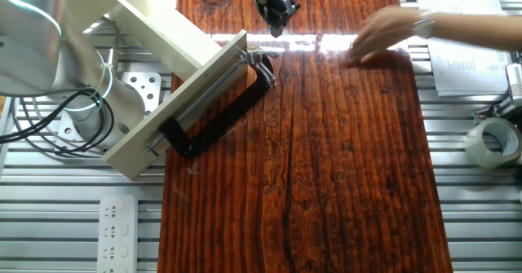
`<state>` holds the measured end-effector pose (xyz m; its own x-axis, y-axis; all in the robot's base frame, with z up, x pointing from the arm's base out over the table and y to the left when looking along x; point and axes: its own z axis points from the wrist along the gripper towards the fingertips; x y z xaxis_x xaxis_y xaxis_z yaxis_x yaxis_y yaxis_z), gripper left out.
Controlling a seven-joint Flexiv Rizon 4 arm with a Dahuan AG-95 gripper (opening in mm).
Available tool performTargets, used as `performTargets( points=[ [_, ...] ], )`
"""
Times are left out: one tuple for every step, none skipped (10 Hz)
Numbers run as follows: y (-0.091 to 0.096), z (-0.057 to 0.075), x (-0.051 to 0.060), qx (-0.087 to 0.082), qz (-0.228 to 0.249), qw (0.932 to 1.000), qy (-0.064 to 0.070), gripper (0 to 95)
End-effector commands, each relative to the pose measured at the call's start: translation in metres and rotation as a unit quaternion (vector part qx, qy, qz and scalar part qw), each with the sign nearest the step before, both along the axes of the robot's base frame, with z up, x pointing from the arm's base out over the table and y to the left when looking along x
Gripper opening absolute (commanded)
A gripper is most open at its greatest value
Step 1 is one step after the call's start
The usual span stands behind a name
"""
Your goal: Turn off the water tap
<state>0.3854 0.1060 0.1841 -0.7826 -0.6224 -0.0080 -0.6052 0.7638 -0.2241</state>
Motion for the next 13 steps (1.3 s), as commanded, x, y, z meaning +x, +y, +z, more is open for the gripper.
performTargets(
  points=[
    [0.001,0.0,-0.001,0.036,0.002,0.9993,-0.006,0.0],
    [0.002,0.0,-0.001,0.035,0.007,0.9994,-0.001,0.0],
    [0.002,0.0,-0.001,0.037,0.002,0.9993,-0.002,0.0],
    [0.002,0.0,-0.001,0.045,-0.01,0.9989,-0.004,0.0],
    [0.001,-0.001,0.001,0.061,-0.019,0.9979,-0.004,0.0],
    [-0.001,-0.002,0.006,0.067,-0.015,0.9977,-0.003,0.0],
    [-0.003,-0.004,0.016,0.066,-0.007,0.9978,0.001,0.0],
    [-0.006,-0.006,0.022,0.067,-0.005,0.9977,0.004,0.0],
    [-0.008,-0.008,0.024,0.069,-0.002,0.9976,0.006,0.0],
    [-0.009,-0.009,0.024,0.069,-0.003,0.9976,0.011,0.0],
    [-0.01,-0.009,0.025,0.068,-0.003,0.9974,0.02,0.0],
    [-0.01,-0.01,0.025,0.068,0.004,0.9974,0.022,0.0],
    [-0.01,-0.01,0.025,0.07,0.008,0.9972,0.025,0.0]
  ],
)
